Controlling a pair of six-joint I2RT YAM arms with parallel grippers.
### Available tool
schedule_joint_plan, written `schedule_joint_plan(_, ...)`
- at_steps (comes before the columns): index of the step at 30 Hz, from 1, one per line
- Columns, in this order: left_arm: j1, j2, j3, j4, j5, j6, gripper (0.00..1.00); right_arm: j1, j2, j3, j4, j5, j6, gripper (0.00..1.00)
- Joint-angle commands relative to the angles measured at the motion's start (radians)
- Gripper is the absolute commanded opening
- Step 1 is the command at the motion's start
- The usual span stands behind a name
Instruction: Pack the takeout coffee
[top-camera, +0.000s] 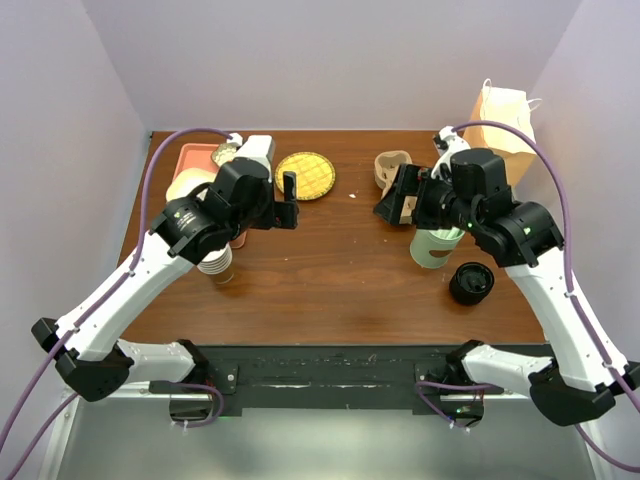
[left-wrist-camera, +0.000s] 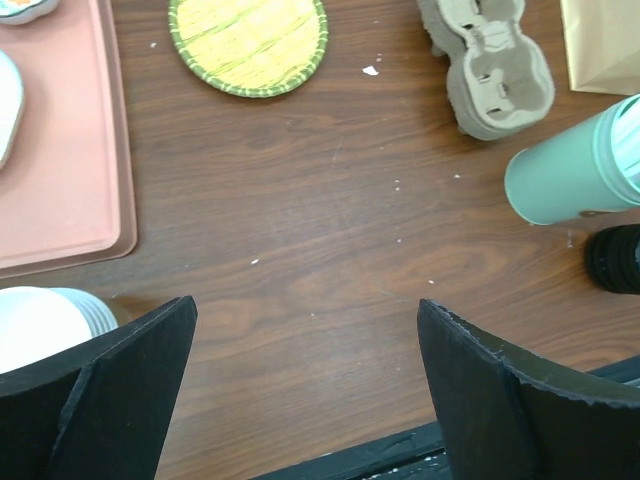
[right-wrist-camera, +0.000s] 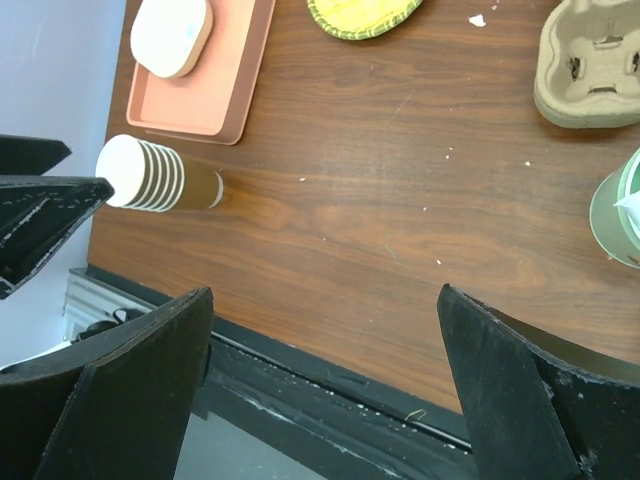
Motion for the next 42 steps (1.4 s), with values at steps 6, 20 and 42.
schedule_joint_plan(6,0.187,0.039,0.002,-0.102,0.0,-0.035,0.83,0.003,-0.068,-0.064,0.066,0.036,0.032,0.99)
schedule_joint_plan(20,0.389,0.098,-0.067,-0.114,-0.068,-0.029,0.56,0.003,-0.067,-0.053,0.097,-0.01,-0.004,0.96)
schedule_joint_plan(42,0.401,0.169,-0.268,-0.028,-0.06,-0.026,0.22,0.003,-0.062,-0.084,0.161,-0.067,-0.064,0.93)
